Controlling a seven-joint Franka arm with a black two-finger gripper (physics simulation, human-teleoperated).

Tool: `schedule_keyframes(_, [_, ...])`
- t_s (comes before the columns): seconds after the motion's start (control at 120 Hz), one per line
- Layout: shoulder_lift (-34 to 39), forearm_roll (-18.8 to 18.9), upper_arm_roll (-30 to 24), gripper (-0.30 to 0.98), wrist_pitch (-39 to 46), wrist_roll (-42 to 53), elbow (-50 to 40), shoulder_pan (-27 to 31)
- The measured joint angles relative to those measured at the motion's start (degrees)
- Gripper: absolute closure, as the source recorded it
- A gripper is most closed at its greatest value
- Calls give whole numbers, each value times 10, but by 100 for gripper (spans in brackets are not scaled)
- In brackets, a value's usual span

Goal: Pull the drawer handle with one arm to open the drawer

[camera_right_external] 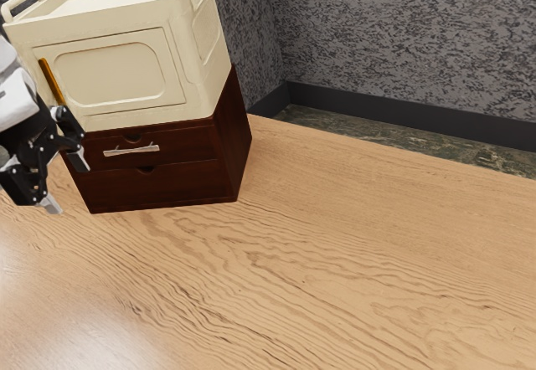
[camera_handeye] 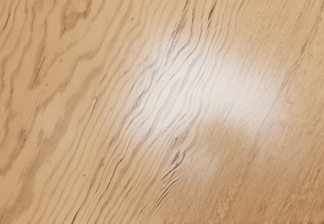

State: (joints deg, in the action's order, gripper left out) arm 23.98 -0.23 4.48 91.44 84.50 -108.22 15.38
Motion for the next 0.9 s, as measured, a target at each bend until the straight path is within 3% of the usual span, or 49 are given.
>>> schedule_keyframes(0.15, [2,0,2,5,-11,6,-4,0])
schedule_keyframes(0.258, [-16,-2,35,3,13,13,-6,0])
schedule_keyframes(0.358, [-44,-6,67,2,84,23,-6,1])
schedule_keyframes(0.583, [-138,-15,84,2,264,48,-1,5])
schedule_keyframes(0.9, [-181,5,86,31,400,64,-7,2])
